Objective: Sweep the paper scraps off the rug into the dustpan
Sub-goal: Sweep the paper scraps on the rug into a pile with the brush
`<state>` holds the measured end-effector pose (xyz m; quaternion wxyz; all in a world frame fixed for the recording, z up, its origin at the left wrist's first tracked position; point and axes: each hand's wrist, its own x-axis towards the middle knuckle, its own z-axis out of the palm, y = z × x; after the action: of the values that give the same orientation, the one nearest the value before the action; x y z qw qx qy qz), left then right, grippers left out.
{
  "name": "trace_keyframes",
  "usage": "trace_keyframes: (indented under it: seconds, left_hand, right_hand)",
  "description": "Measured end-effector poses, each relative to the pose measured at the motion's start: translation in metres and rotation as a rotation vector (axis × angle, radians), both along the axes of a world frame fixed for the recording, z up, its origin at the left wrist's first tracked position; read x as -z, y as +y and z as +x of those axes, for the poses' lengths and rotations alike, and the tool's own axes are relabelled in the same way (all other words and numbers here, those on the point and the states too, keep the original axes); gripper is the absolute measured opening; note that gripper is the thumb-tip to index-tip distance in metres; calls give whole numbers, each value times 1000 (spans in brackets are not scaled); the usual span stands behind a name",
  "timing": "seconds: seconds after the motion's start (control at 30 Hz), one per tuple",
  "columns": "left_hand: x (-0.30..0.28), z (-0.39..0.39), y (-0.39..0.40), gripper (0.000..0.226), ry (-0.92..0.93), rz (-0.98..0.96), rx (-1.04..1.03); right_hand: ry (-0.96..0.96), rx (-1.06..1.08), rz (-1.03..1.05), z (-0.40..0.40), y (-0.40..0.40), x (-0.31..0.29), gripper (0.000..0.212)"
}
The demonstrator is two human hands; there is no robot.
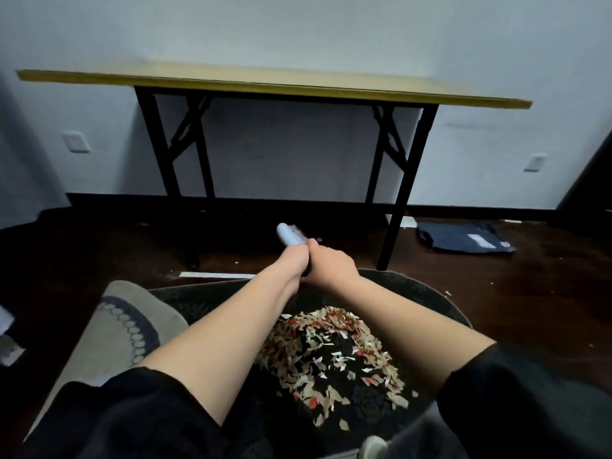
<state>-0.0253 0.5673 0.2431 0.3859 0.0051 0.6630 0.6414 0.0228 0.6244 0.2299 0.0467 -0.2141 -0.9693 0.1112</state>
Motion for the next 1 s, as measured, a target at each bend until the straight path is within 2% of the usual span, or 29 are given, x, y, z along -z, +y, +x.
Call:
trace_keyframes:
  seconds: [0.1,0.2,0.3,0.43,0.6,0.63,0.67,0.7,0.77,0.8,0.9,1.0]
  left_hand:
    - [-6,5,9,40,16,-7,71]
    - [-5,15,18,20,9,11,165]
    - [2,26,29,23,6,42,208]
    - [20,35,46,26,-17,46,289]
    - [67,40,79,18,-102,40,441]
    - [76,41,83,27,-106,28,479]
    - [85,41,85,40,-96,-9,512]
    - [95,41,90,42,-83,-45,546]
    - [117,38,95,23,-3,-111,571]
    - [128,36,95,20,42,-175,572]
    - [172,26,82,30,169,-336,619]
    - [223,11,62,49,174,-523,662]
  right_hand:
    - [56,42,29,9,12,-10,46]
    - [91,104,100,19,26,-12,32]
    - [103,183,155,30,37,-5,23]
    - [74,304,128,40,56,18,22]
    - [-5,387,105,61,89,55,26]
    - [-12,397,100,67,96,64,29]
    - [-24,409,94,73,101,73,31]
    - [-41,431,76,78,109,84,33]
    - [-69,500,9,89,122,104,34]
    - [-85,542,-25,94,126,113,33]
    - [-148,631,-92,106,143,143,29]
    - [-195,698,-127,116,152,171,27]
